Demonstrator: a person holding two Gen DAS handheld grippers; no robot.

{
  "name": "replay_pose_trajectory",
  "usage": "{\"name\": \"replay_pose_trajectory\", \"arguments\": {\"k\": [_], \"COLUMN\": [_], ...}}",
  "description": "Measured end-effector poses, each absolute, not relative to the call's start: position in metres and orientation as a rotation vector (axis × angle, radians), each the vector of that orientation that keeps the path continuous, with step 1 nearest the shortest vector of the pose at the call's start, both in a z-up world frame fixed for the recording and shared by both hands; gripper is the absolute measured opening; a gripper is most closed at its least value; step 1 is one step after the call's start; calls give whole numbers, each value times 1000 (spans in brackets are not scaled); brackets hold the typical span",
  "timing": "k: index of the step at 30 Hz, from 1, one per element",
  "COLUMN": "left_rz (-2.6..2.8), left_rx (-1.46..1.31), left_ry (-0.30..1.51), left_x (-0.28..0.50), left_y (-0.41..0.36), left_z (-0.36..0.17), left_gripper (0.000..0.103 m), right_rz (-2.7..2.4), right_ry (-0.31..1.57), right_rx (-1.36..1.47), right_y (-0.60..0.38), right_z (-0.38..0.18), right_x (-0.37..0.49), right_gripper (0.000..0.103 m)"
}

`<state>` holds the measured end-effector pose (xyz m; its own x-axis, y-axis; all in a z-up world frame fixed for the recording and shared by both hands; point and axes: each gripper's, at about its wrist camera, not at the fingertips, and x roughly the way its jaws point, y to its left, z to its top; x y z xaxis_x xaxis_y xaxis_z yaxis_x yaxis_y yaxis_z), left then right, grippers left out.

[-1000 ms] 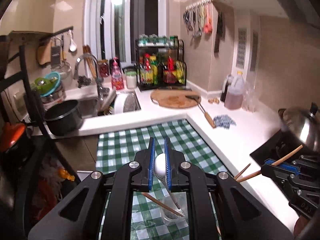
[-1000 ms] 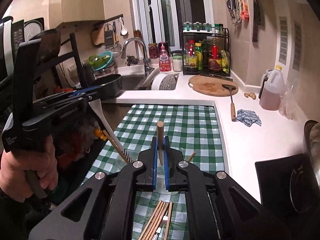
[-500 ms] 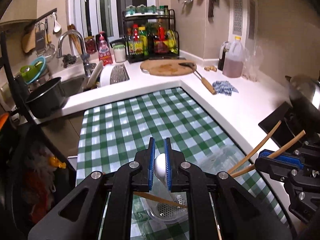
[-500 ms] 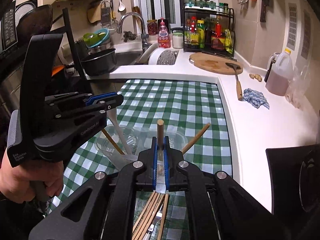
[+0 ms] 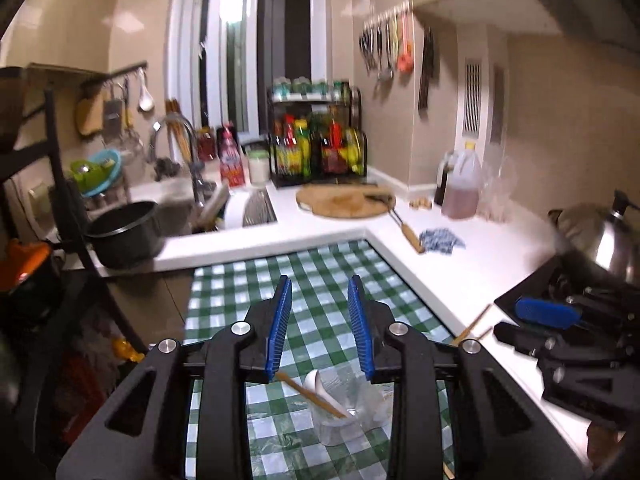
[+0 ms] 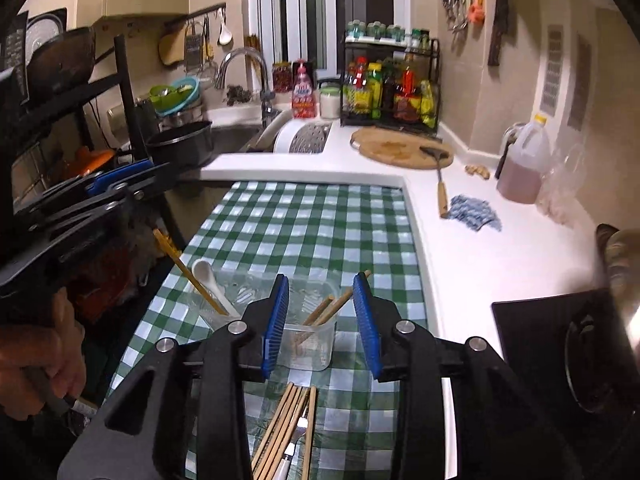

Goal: Organize utensils
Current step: 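Open both grippers to drop the spoon and chopstick into the container, then move both open grippers back over the loose chopsticks on the cloth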

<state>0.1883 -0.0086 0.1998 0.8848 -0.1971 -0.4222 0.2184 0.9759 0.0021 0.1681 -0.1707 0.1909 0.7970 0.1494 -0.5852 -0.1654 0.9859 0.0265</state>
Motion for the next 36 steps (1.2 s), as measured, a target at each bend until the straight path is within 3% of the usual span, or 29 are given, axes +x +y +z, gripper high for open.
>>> {"name": "replay_pose_trajectory", "arguments": {"k": [4, 8, 18, 21, 25, 36], "left_rz": [-206, -194, -128, -118, -141, -320], "left_rx": [5, -6, -27, -18, -21, -70], "left_ry": [390, 397, 472, 487, 546, 706], "left_x": [140, 99, 29, 18, 12, 15], "left_y": [0, 3, 6, 4, -5, -45], "left_z": [198, 169, 68, 42, 9, -41], "left_gripper": [32, 33, 33, 32, 23, 23], "right_rz": [166, 168, 141, 132, 145, 211], "right_ry": [496, 431, 530, 528, 597, 845], "right_rx": [-2, 3, 7, 13, 7, 30], "right_y": [-182, -190, -206, -206, -203, -193], "right_z": [206, 184, 89, 65, 30, -21], "right_x": [117, 65, 14, 7, 12, 34], "right_gripper": [35, 37, 35, 28, 14, 16]}}
